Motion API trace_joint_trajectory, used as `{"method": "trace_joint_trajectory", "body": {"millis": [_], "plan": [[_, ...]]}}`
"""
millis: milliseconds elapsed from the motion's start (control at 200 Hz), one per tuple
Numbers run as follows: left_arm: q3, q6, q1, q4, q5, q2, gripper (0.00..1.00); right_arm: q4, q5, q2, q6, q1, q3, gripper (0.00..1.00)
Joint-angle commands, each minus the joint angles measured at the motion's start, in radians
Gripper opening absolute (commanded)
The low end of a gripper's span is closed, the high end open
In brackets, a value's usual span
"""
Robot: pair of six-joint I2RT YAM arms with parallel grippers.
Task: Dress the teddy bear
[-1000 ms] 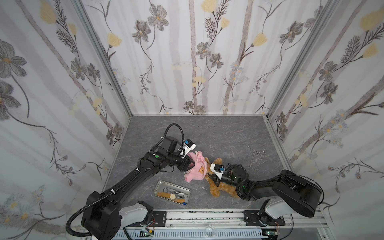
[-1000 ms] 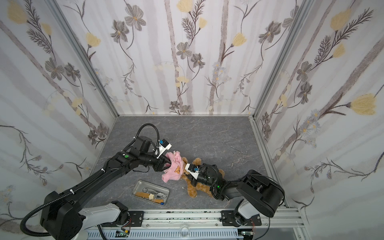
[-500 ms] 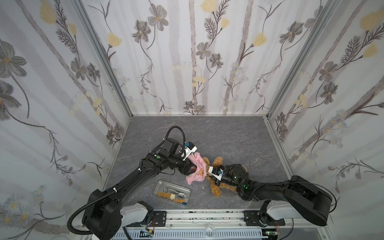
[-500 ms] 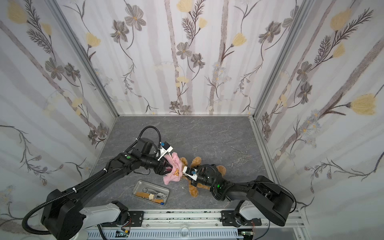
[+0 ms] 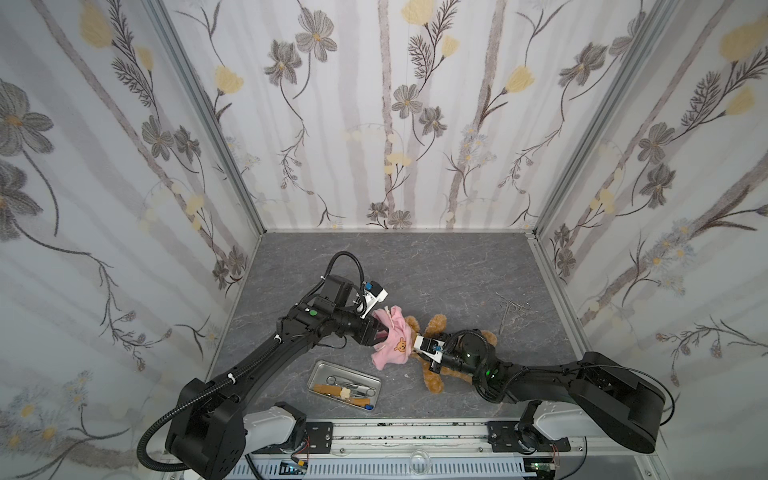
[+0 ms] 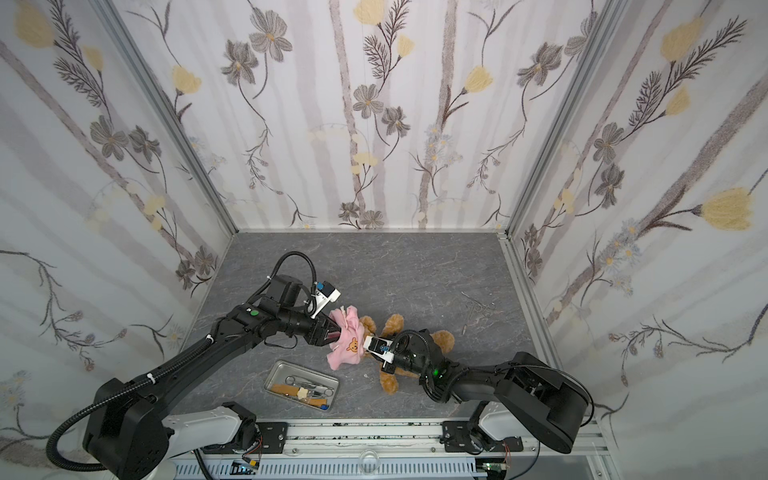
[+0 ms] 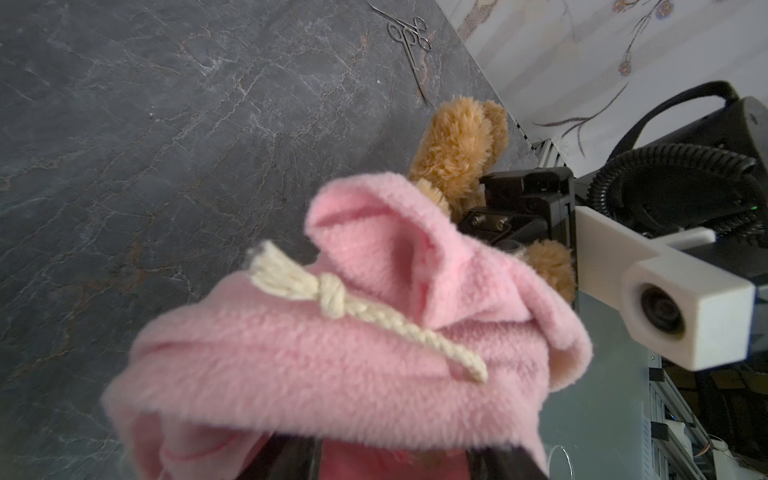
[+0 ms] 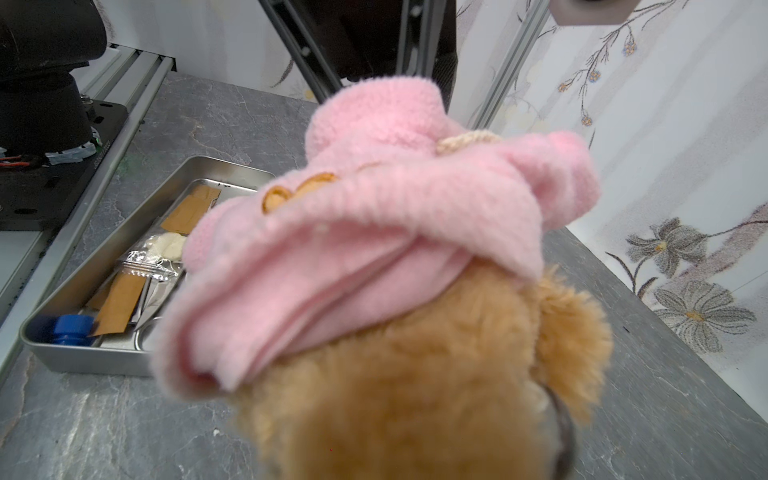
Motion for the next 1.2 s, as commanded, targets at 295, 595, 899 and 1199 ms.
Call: {"method": "trace_joint_trajectory", "body": {"millis": [295,595,899,1199], "plan": [[-0.002,0.033,-0.044,0.062,0.067,0.060,0.49,0.015,-0.024,0.000,-0.029,0.002,0.026,0.08],[0.000,-0.031,-0.057,0.117,0.113,0.106,0.57,0.025,-0.050,0.017,-0.024,0.004,0.048,0.09],[0.016,-0.077,-0.075,0.152,0.131,0.166,0.53,0.139,-0.066,0.064,0.037,0.014,0.068,0.10],[-0.010,-0.115,-0.076,0.212,0.156,0.127,0.35,0.432,0.017,0.164,0.182,0.015,0.017,0.10]]}}
